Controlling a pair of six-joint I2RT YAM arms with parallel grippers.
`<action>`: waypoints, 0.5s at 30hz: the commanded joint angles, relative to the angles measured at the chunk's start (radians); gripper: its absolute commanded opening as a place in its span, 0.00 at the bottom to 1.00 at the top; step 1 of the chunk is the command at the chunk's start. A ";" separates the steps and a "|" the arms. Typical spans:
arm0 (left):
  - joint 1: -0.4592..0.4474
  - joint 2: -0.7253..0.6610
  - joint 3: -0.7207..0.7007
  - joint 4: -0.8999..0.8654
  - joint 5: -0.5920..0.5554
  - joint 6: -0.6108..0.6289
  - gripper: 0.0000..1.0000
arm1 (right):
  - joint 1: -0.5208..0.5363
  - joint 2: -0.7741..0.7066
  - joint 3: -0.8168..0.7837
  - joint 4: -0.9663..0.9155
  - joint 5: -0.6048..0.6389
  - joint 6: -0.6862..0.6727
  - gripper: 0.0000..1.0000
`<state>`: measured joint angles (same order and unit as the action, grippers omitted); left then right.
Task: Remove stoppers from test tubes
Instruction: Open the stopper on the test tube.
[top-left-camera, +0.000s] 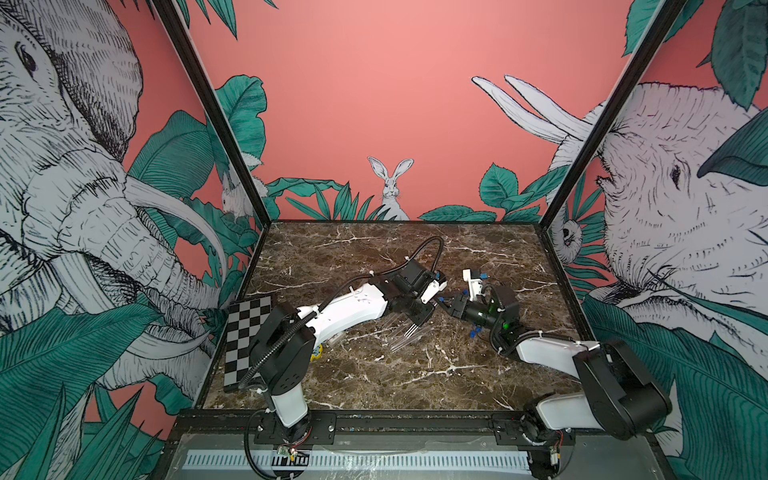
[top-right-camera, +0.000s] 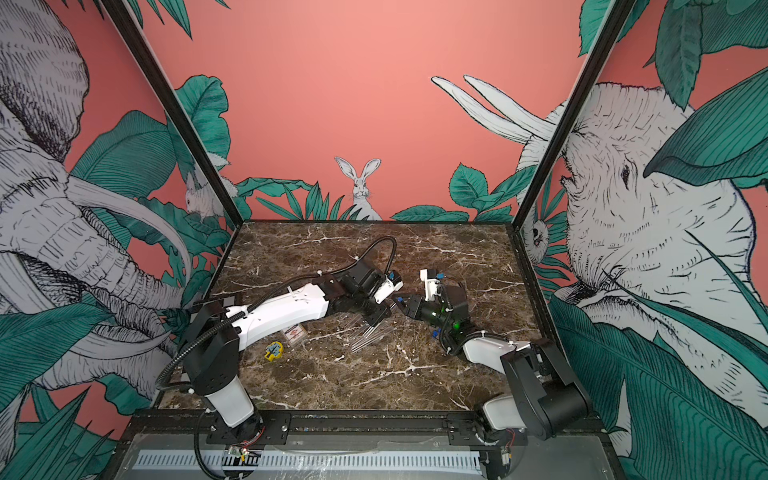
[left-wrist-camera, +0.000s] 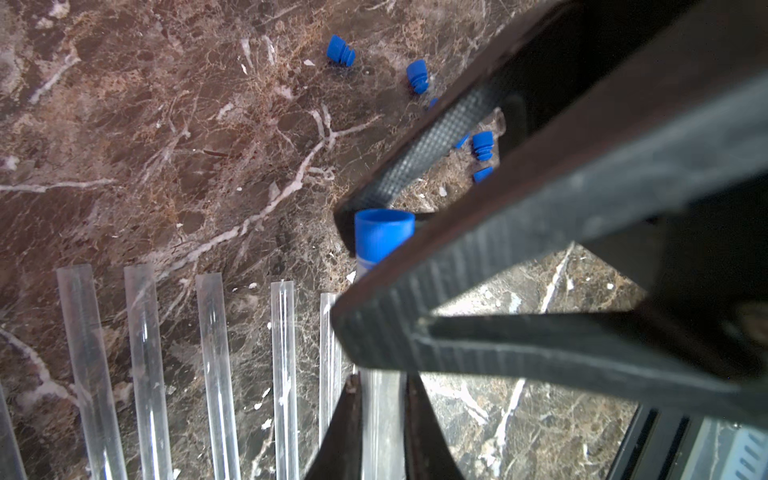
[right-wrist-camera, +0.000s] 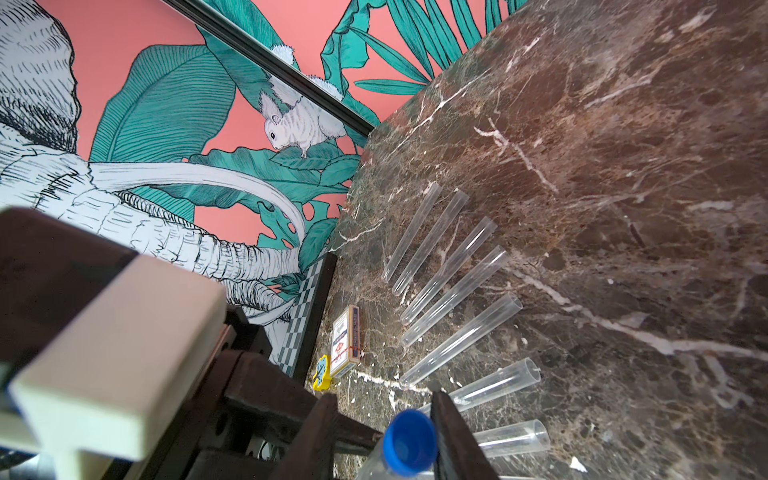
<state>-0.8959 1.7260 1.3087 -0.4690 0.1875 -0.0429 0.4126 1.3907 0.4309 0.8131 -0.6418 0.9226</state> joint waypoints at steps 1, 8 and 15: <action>0.000 -0.028 0.010 0.014 0.013 -0.009 0.15 | 0.009 0.004 0.027 0.091 -0.006 0.029 0.35; 0.000 -0.024 0.011 0.013 0.013 -0.010 0.15 | 0.009 0.001 0.024 0.090 -0.002 0.030 0.28; 0.001 -0.027 0.008 0.009 0.008 -0.008 0.15 | 0.009 0.005 0.022 0.095 0.001 0.033 0.22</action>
<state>-0.8959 1.7260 1.3087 -0.4671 0.1905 -0.0425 0.4126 1.3930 0.4313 0.8238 -0.6319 0.9398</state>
